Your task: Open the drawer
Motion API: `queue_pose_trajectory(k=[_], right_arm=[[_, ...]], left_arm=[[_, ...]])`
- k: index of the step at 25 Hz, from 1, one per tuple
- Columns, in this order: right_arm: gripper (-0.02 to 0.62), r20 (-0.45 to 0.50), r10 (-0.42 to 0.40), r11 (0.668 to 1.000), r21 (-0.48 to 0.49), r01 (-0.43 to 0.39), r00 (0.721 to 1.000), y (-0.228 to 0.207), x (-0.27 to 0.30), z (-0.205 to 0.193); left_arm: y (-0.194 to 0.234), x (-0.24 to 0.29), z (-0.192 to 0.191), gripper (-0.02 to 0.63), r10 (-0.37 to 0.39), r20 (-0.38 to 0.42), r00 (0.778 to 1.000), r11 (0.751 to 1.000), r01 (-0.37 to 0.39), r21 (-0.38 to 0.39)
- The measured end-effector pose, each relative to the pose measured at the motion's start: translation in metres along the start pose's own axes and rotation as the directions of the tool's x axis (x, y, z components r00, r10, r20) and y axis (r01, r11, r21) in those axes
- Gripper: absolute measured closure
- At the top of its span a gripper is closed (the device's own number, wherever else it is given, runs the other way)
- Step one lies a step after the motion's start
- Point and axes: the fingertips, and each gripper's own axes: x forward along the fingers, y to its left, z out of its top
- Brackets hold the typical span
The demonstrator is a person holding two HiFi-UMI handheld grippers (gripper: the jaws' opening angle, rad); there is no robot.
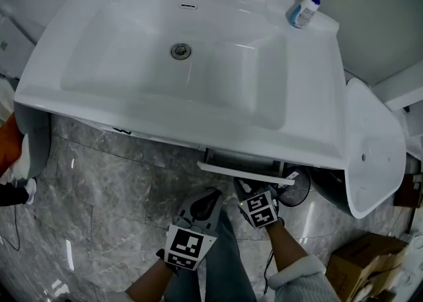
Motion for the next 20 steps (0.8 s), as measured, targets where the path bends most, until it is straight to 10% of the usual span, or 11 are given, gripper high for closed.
queue_pose_trajectory(k=[20], right_arm=[[0.541,0.003,0.012,1.000,-0.025,-0.012,1.000,0.024,-0.013,-0.020]], left_arm=[[0.005,-0.002,0.001,0.588,-0.006,-0.005,1.000,1.000,0.006,0.001]])
